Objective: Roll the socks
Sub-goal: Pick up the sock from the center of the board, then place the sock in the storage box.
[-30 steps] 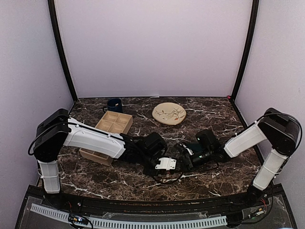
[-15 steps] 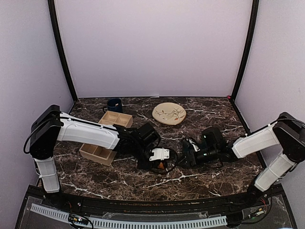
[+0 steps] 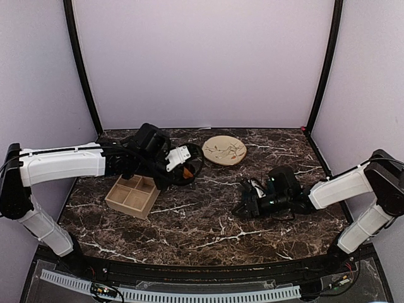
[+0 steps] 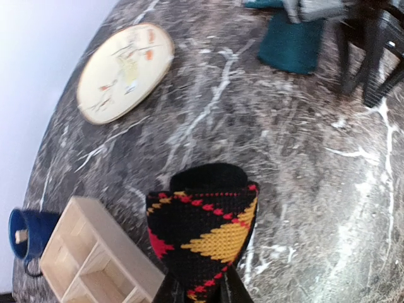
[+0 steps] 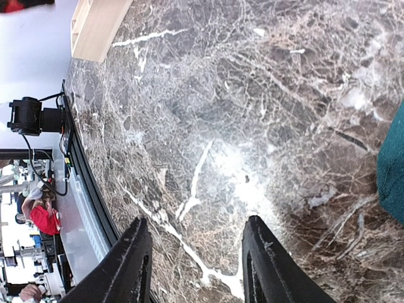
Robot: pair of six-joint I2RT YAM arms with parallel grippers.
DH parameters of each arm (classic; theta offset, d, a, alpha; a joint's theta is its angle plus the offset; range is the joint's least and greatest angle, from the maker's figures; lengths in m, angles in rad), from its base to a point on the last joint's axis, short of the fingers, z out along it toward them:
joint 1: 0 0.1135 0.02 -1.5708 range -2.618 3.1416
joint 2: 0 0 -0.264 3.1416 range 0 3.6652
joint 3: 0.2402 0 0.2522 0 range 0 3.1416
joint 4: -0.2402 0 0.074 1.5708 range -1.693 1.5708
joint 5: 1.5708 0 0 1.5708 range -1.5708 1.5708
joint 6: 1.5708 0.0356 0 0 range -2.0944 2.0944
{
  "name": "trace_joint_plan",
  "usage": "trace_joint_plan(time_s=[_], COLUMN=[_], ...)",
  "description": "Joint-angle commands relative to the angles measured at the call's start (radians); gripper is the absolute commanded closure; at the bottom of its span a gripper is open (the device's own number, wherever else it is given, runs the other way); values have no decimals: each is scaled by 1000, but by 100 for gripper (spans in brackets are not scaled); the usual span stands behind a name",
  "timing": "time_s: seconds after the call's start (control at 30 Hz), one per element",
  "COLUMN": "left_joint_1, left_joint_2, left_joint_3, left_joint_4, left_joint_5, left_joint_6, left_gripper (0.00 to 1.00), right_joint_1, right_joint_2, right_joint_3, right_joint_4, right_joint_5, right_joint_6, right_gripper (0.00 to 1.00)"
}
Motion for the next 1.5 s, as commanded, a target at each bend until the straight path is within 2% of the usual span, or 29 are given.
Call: trace_joint_plan(time_s=[0.0, 0.3, 0.47, 0.7, 0.9, 1.47], left_joint_1=[84, 184, 213, 249, 270, 270], left_joint_2=[-119, -265, -329, -334, -277, -272], left_joint_3=[-74, -171, -220, -246, -266, -371], left_joint_4=[3, 9, -22, -154, -262, -266], left_joint_5=[-127, -396, -615, -836, -836, -766], left_joint_6=[-136, -345, -464, -674, -887, -1063], left_gripper=[100, 100, 100, 100, 100, 100], right_joint_1=[-5, 7, 22, 36, 39, 42], right_joint_2=[5, 51, 70, 75, 75, 66], right_joint_3=[23, 101, 129, 140, 145, 126], right_joint_4=[58, 93, 98, 118, 124, 130], right_joint_5=[16, -7, -12, -21, -23, -26], right_joint_6=[-10, -21, -27, -22, -20, -19], right_gripper=[56, 56, 56, 55, 55, 55])
